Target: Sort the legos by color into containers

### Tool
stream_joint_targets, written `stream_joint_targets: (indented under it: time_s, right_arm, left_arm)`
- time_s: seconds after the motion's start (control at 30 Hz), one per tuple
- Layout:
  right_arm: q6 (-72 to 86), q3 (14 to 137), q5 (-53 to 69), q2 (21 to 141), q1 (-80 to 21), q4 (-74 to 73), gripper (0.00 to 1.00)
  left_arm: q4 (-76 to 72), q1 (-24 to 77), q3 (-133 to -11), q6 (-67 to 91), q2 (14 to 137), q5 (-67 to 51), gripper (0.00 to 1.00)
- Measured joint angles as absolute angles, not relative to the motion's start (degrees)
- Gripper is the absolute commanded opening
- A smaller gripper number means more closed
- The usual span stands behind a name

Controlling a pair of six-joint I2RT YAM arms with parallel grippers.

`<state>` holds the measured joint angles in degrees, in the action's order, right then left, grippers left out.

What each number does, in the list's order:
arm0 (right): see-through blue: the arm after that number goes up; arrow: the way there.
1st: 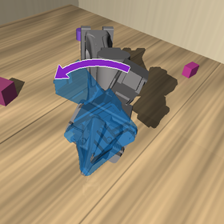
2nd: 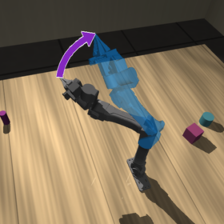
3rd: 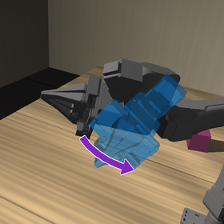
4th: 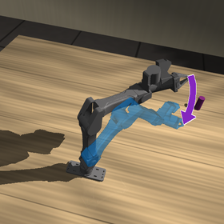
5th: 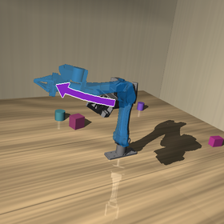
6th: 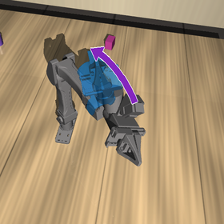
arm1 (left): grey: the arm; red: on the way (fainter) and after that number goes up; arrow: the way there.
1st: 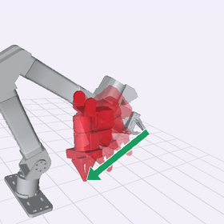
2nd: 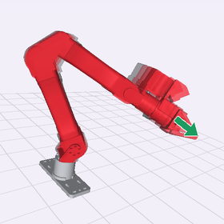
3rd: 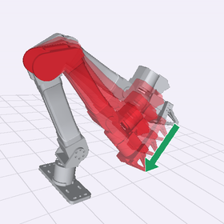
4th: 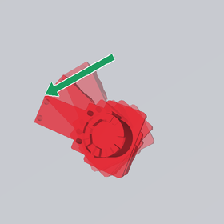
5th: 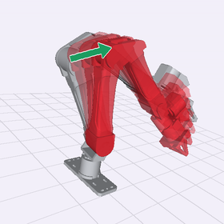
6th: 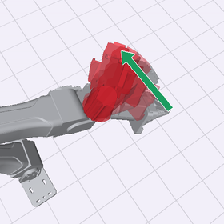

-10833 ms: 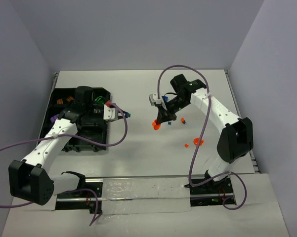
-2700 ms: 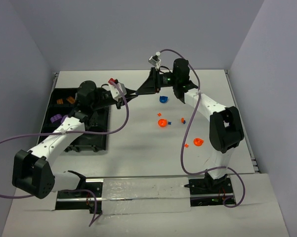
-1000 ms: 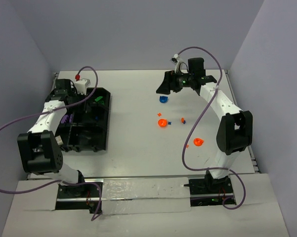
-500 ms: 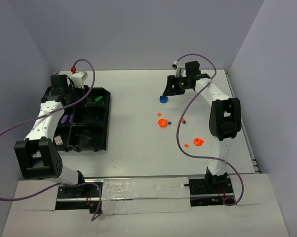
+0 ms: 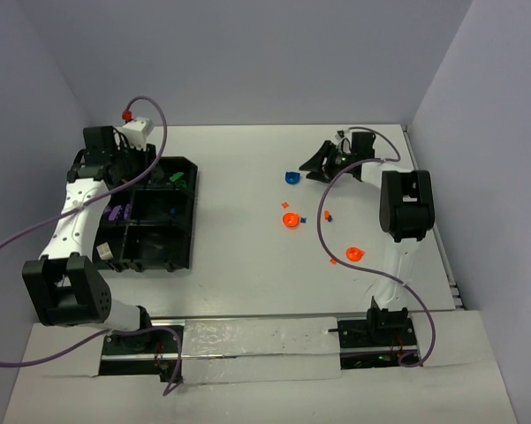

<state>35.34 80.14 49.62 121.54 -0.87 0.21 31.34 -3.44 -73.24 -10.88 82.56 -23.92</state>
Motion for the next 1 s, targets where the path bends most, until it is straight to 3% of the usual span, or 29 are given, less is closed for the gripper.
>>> stream_joint_targets:
  time_s: [0.23,1.0]
  right_arm:
    - [43.46,79.83,50.43,127.85,-0.75,9.38,0.57]
    - [50.86,82.22,47.89,132.66,-2.82,14.69,0.5]
  left_arm:
    - [34.1,-3.44,-77.48,-12.37,83.93,-23.86,0.48]
    - [36.98,-3.46,-79.92,-12.75,87.08,-22.54,0.48]
